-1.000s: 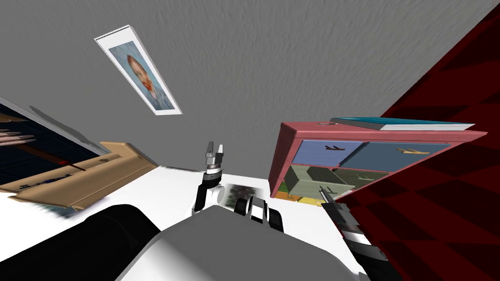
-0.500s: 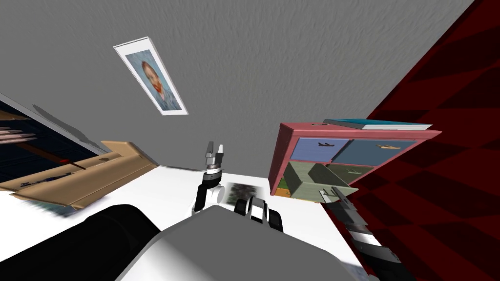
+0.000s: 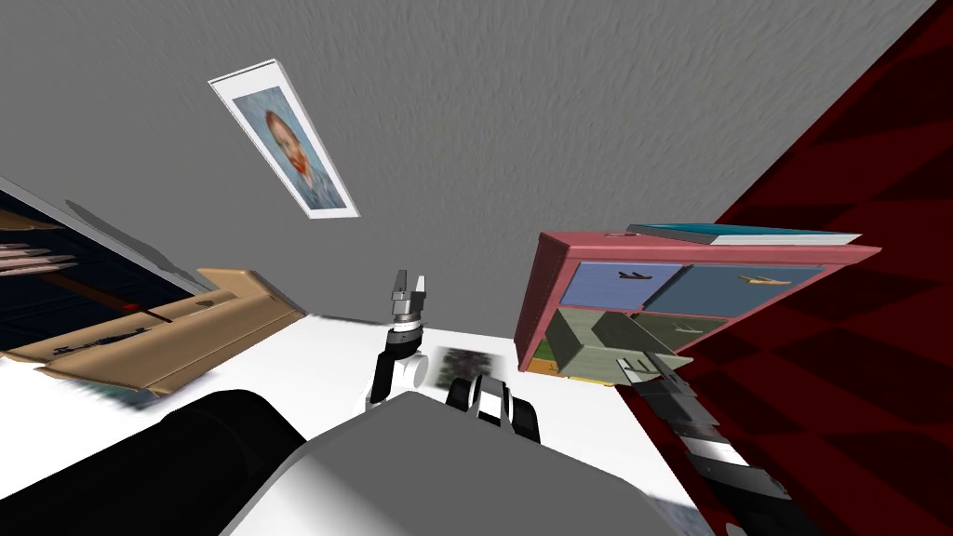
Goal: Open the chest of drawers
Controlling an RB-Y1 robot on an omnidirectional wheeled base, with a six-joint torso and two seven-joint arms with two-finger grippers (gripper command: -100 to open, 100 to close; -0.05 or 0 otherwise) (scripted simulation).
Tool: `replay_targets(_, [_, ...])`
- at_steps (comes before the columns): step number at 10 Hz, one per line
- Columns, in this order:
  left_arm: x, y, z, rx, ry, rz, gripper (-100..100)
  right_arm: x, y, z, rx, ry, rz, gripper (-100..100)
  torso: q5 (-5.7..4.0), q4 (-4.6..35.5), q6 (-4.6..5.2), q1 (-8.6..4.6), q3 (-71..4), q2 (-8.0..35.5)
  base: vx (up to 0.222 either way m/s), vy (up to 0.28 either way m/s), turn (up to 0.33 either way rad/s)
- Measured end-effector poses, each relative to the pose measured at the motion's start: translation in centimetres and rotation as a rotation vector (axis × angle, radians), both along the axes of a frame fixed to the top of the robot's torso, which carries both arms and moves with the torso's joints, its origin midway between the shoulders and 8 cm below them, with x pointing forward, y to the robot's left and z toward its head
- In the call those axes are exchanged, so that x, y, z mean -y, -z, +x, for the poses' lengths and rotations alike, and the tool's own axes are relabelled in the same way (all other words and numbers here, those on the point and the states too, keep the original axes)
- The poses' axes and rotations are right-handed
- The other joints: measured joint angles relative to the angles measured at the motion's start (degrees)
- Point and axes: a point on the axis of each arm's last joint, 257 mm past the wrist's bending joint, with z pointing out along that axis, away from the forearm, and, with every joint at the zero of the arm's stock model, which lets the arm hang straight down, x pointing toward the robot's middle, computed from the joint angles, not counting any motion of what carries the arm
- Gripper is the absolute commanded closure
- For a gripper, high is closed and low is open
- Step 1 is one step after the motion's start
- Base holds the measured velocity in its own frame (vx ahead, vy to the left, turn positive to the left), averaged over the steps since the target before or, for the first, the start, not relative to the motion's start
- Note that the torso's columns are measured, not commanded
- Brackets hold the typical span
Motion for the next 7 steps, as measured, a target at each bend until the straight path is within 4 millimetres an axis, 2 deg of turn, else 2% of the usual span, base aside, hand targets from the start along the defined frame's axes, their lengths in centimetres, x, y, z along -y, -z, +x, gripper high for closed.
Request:
replay_targets(1, [0.00, 0.00, 0.00, 0.000, 0.000, 0.000, 0, 0.33, -0.33, 0.17, -0.004, 0.000, 0.004, -100, 0.14, 0.1, 0.03, 0.11, 0.0, 0.1, -0.005, 0.013, -0.002])
replay_targets(2, [0.00, 0.00, 0.00, 0.000, 0.000, 0.000, 0, 0.45, -0.21, 0.15, -0.008, 0.003, 0.008, 0, 0.06, 0.0, -0.01, 0.12, 0.0, 0.0, 0.000, 0.000, 0.000])
replay_targets(7, [0.00, 0.00, 0.00, 0.000, 0.000, 0.000, 0, 0.58, 0.37, -0.04, -0.021, 0.009, 0.011, 0, -0.14, -0.2, -0.05, -0.03, -0.1, -0.2, 0.000, 0.000, 0.000])
